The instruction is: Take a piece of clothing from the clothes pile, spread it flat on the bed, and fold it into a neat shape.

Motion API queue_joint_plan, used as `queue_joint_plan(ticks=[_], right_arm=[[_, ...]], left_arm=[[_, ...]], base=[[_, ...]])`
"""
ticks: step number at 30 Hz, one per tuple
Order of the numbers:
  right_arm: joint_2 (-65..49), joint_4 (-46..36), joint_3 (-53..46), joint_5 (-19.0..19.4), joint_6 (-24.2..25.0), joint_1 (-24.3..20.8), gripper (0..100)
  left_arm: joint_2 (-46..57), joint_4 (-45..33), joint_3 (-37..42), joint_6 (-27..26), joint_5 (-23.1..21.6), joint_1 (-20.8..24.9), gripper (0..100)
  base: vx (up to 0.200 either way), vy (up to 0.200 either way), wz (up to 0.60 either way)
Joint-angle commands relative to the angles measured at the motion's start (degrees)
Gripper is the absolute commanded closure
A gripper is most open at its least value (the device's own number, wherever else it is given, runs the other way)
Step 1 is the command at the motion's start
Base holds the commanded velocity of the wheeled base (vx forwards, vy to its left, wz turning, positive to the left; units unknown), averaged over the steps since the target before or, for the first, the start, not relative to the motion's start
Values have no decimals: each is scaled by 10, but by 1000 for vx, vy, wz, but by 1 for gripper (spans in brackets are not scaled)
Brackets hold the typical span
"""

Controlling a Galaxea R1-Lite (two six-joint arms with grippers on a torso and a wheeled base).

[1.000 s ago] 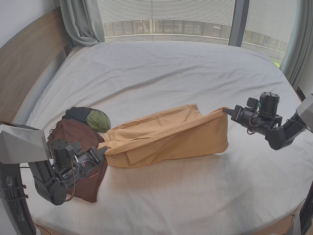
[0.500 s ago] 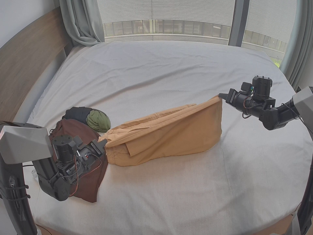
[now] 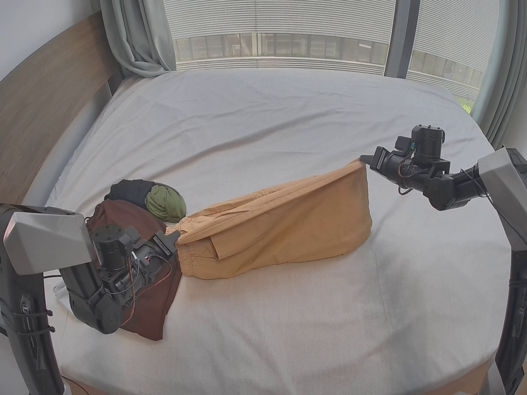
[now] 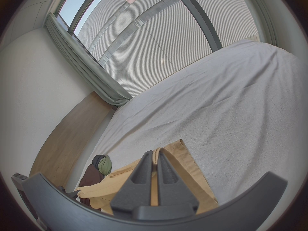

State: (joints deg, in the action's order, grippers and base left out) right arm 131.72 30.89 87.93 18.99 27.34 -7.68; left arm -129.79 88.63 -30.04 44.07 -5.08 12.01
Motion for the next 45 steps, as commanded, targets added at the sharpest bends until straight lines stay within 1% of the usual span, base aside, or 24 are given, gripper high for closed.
queue_joint_plan(ticks=[1,5,13,16,20,24,40,41,42,45], right_arm=[[36,-3,37,-8,0,-8,100],[66,-3,72,-16,0,-11,100],[106,-2,111,-21,1,-15,100],[119,0,125,-32,1,-15,100],[142,0,151,-33,1,-15,100],[151,1,170,-45,1,-15,100],[166,6,185,-45,1,-18,100],[167,9,187,-44,1,-18,100],[169,13,192,-44,1,-18,0],[188,29,212,-52,3,-18,0]], left_arm=[[-15,1,-13,5,1,-1,100],[-27,0,-31,19,13,-5,100],[-48,0,-49,21,21,-8,100],[-59,0,-60,21,30,-8,100],[-69,0,-72,21,31,-15,100],[-77,0,-80,21,30,-24,100],[-81,0,-86,22,24,-25,100],[-81,1,-86,22,23,-25,0],[-81,1,-87,23,22,-25,0],[-81,1,-105,25,29,-29,0]], base=[[0,0,0],[0,0,0],[0,0,0],[0,0,0],[0,0,0],[0,0,0],[0,0,0],[0,0,0],[0,0,0],[0,0,0]])
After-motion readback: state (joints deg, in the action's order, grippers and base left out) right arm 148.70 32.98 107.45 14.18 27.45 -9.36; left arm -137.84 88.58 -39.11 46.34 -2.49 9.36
